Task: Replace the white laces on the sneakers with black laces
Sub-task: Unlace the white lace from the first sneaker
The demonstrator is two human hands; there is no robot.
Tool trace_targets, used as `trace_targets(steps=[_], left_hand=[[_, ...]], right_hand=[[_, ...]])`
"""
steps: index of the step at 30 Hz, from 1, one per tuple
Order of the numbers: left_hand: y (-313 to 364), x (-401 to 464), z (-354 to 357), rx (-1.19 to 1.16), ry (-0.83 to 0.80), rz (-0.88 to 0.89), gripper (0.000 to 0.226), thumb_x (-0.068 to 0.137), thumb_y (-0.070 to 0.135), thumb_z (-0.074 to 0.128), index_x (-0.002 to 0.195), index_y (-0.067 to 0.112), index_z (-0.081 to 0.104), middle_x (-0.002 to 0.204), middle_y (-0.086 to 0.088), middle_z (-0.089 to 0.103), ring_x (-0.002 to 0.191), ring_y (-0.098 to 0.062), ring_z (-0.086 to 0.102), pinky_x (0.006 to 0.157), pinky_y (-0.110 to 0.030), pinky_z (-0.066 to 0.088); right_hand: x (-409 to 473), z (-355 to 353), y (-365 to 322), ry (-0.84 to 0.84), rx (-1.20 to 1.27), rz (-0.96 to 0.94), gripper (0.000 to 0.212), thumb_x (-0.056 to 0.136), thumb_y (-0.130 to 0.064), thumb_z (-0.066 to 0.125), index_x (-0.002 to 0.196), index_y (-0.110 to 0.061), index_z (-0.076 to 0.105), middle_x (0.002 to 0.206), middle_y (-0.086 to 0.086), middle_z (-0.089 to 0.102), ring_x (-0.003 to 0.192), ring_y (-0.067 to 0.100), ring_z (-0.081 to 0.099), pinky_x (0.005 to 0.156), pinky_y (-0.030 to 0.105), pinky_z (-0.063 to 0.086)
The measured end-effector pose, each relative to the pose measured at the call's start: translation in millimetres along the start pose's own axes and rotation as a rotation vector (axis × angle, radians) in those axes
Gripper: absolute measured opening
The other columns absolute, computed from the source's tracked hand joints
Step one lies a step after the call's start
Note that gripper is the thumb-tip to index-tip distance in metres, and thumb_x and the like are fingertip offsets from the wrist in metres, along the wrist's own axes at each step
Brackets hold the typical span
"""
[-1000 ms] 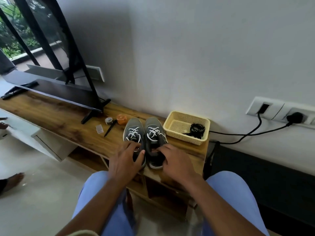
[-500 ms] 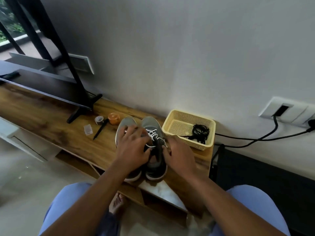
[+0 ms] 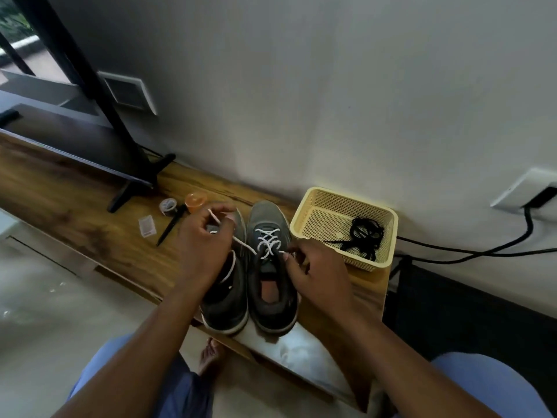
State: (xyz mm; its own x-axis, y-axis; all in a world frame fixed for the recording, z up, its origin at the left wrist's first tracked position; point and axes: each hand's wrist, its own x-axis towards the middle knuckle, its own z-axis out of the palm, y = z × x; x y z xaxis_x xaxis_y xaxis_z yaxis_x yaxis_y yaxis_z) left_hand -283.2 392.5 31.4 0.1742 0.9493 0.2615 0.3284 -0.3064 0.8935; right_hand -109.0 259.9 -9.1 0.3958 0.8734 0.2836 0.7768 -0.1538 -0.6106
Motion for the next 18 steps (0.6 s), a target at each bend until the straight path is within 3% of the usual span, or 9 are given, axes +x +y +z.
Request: trace_targets(steps=[3, 6, 8, 10, 13, 15, 18], left_hand=[[-2, -1, 1, 0.205, 0.004, 0.0, 0.059, 0.079, 0.011, 0.073, 0.129, 0.04, 0.059, 0.115, 0.021, 0.067, 0.114, -0.01, 0.063, 0.102, -0.047, 0.053], [2, -5, 7, 0.336, -0.139, 0.237, 0.059, 0.073, 0.017, 0.067, 0.129, 0.035, 0.065, 0.129, 0.014, 0.064, 0.131, -0.018, 0.053, 0.115, -0.053, 0.039], [2, -7, 14, 0.438, -0.309, 0.411, 0.044, 0.073, 0.027, 0.067, 0.115, 0.032, 0.076, 0.123, 0.013, 0.071, 0.127, -0.016, 0.057, 0.114, -0.056, 0.036], [0, -10, 18, 0.521, -0.429, 0.473, 0.037, 0.074, 0.034, 0.07, 0.11, 0.033, 0.078, 0.116, 0.014, 0.074, 0.122, -0.014, 0.06, 0.117, -0.053, 0.036], [-4, -12, 21, 0.523, -0.457, 0.496, 0.034, 0.075, 0.037, 0.073, 0.109, 0.035, 0.074, 0.11, 0.016, 0.075, 0.112, -0.007, 0.064, 0.117, -0.038, 0.031], [-4, -11, 22, 0.503, -0.451, 0.495, 0.028, 0.078, 0.035, 0.075, 0.105, 0.037, 0.072, 0.104, 0.018, 0.074, 0.104, -0.003, 0.065, 0.113, -0.032, 0.029], [-2, -11, 21, 0.47, -0.437, 0.477, 0.024, 0.079, 0.03, 0.083, 0.101, 0.036, 0.074, 0.1, 0.019, 0.074, 0.096, 0.001, 0.065, 0.11, -0.037, 0.041]], right_hand=[[-1, 0, 3, -0.033, 0.001, -0.014, 0.021, 0.092, -0.039, 0.057, 0.091, -0.02, 0.066, 0.087, -0.002, 0.063, 0.079, 0.02, 0.06, 0.066, 0.041, 0.05], [-1, 0, 4, -0.059, -0.018, -0.016, 0.012, 0.094, -0.03, 0.059, 0.094, -0.019, 0.063, 0.09, 0.0, 0.064, 0.082, 0.023, 0.061, 0.069, 0.043, 0.049], [1, -1, 3, -0.041, -0.056, -0.027, 0.014, 0.101, -0.032, 0.055, 0.097, -0.02, 0.06, 0.09, 0.0, 0.064, 0.081, 0.023, 0.06, 0.067, 0.043, 0.046], [3, -4, -1, -0.009, -0.08, -0.048, 0.015, 0.104, -0.033, 0.051, 0.099, -0.021, 0.058, 0.087, -0.002, 0.063, 0.077, 0.02, 0.058, 0.063, 0.04, 0.043], [7, -9, -6, 0.026, -0.102, -0.08, 0.014, 0.103, -0.033, 0.049, 0.099, -0.022, 0.057, 0.083, -0.004, 0.062, 0.075, 0.017, 0.055, 0.059, 0.035, 0.037], [8, -11, -5, 0.006, -0.125, -0.084, 0.017, 0.1, -0.037, 0.05, 0.097, -0.023, 0.058, 0.08, -0.004, 0.063, 0.072, 0.019, 0.059, 0.057, 0.036, 0.041], [7, -11, -1, -0.014, -0.148, -0.067, 0.028, 0.096, -0.05, 0.054, 0.083, -0.025, 0.052, 0.072, -0.006, 0.059, 0.068, 0.021, 0.058, 0.054, 0.034, 0.037]])
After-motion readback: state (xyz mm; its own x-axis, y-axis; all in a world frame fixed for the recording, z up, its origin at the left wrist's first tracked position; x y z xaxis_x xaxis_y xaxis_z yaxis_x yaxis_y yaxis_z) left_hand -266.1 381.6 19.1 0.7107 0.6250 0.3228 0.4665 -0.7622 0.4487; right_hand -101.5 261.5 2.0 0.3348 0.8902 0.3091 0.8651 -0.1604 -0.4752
